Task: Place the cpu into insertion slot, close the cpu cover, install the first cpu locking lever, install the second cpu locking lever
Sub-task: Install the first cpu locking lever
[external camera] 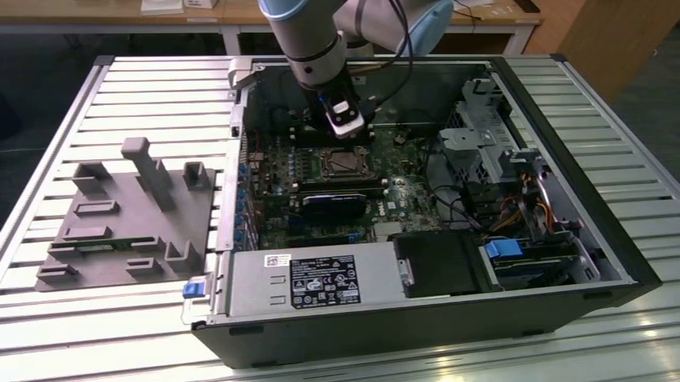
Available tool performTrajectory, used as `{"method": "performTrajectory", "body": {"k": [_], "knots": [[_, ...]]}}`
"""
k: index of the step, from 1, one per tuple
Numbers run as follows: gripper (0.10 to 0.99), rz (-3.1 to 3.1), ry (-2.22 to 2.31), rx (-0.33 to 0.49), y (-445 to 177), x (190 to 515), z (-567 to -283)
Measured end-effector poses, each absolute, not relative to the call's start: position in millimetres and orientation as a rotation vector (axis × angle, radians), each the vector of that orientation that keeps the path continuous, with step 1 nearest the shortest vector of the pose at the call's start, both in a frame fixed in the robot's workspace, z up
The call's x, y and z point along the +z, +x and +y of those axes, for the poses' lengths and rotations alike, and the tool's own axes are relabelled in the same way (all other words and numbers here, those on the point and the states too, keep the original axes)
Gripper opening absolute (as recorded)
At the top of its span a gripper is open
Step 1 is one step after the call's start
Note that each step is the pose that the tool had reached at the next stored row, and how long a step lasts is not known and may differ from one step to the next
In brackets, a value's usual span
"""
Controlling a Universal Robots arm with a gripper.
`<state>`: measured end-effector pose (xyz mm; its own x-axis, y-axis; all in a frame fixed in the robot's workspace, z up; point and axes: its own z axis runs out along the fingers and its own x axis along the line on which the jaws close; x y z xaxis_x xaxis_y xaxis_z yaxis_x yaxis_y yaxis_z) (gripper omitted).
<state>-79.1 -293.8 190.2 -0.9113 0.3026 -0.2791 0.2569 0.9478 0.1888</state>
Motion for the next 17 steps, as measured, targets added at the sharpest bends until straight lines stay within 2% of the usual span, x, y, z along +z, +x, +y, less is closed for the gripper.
{"method": "performTrajectory", "body": {"k": [17], "knots": [[0.102,2.794,0.411,0.213,-79.0,206.4,-293.7]]}}
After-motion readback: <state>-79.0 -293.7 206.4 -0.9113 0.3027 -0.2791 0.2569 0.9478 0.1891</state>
